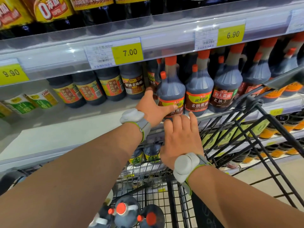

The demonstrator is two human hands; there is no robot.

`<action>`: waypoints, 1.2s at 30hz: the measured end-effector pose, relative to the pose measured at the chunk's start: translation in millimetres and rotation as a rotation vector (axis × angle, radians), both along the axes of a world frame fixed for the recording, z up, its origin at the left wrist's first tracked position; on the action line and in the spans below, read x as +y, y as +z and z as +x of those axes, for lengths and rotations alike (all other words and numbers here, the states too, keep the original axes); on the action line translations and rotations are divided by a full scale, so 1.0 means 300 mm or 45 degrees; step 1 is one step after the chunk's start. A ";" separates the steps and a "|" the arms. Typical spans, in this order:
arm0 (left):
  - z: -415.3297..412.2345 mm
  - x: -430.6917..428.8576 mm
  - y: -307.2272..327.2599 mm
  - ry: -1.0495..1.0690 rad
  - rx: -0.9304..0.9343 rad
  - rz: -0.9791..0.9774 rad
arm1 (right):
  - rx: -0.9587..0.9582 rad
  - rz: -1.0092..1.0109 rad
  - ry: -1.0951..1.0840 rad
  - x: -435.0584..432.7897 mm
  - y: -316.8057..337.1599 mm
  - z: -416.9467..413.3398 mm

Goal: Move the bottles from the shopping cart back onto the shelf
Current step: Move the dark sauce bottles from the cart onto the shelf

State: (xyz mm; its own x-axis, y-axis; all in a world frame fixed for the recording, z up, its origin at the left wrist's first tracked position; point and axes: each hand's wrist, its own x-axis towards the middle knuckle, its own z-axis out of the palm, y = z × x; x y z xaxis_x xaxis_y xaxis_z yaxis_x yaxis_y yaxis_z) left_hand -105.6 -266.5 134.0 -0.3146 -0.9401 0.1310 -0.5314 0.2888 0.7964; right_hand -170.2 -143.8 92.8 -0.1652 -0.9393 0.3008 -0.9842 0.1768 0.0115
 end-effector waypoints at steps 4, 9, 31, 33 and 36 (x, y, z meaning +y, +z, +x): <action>0.059 0.018 0.010 -0.053 0.081 0.057 | 0.015 0.012 0.006 0.009 0.012 0.000; 0.208 0.077 -0.007 -0.223 -0.163 -0.090 | 0.020 -0.013 -0.007 0.013 0.026 0.000; 0.640 0.373 -0.194 -0.442 -0.865 -0.567 | -0.279 0.122 0.283 0.221 -0.089 0.186; 0.665 0.416 -0.230 -0.498 -0.837 -0.493 | -0.302 0.221 0.274 0.275 -0.139 0.192; 0.688 0.458 -0.287 -0.559 -0.833 -0.337 | -0.399 0.354 0.233 0.347 -0.223 0.181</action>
